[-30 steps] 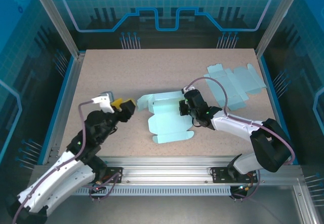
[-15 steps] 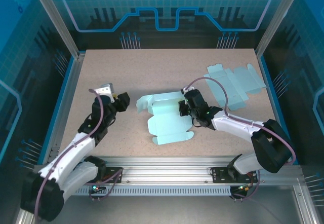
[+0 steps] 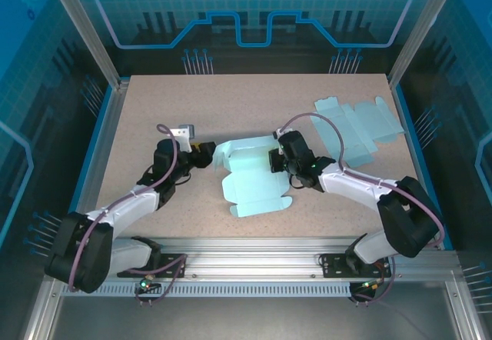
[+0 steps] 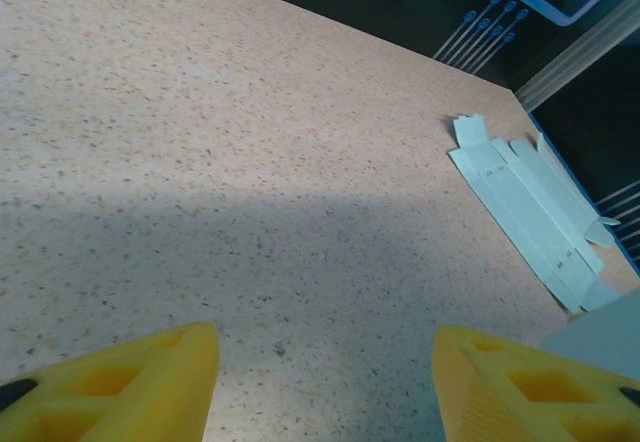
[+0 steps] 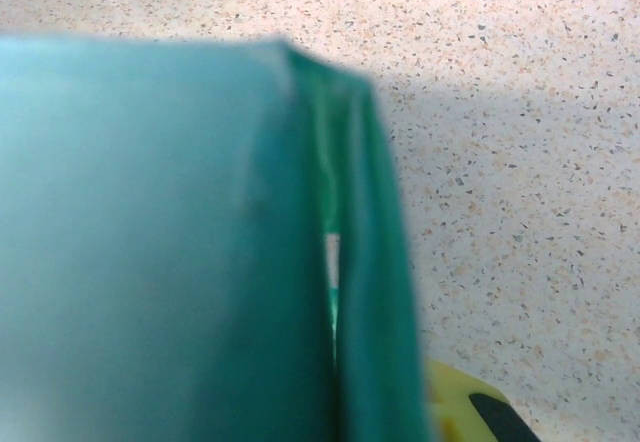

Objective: Fold the paper box

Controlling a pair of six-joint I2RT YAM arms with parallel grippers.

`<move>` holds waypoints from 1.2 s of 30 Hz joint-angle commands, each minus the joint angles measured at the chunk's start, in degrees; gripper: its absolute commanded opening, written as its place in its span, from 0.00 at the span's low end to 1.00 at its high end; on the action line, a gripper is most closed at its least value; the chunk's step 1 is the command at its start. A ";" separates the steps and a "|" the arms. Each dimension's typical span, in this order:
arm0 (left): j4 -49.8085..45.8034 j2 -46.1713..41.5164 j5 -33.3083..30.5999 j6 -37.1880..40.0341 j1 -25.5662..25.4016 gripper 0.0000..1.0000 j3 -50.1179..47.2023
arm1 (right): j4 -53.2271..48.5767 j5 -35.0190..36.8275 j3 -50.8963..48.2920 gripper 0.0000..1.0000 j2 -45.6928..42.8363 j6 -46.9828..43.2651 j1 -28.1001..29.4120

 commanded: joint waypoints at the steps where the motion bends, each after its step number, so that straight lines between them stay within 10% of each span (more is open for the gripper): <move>1: 4.72 1.17 3.97 -0.54 -2.27 0.59 -1.07 | -1.29 -1.04 2.73 0.00 1.67 1.74 -1.24; 36: 1.85 2.08 6.62 8.06 -9.55 0.60 -0.17 | -2.06 -4.79 4.79 0.00 5.84 1.67 -2.80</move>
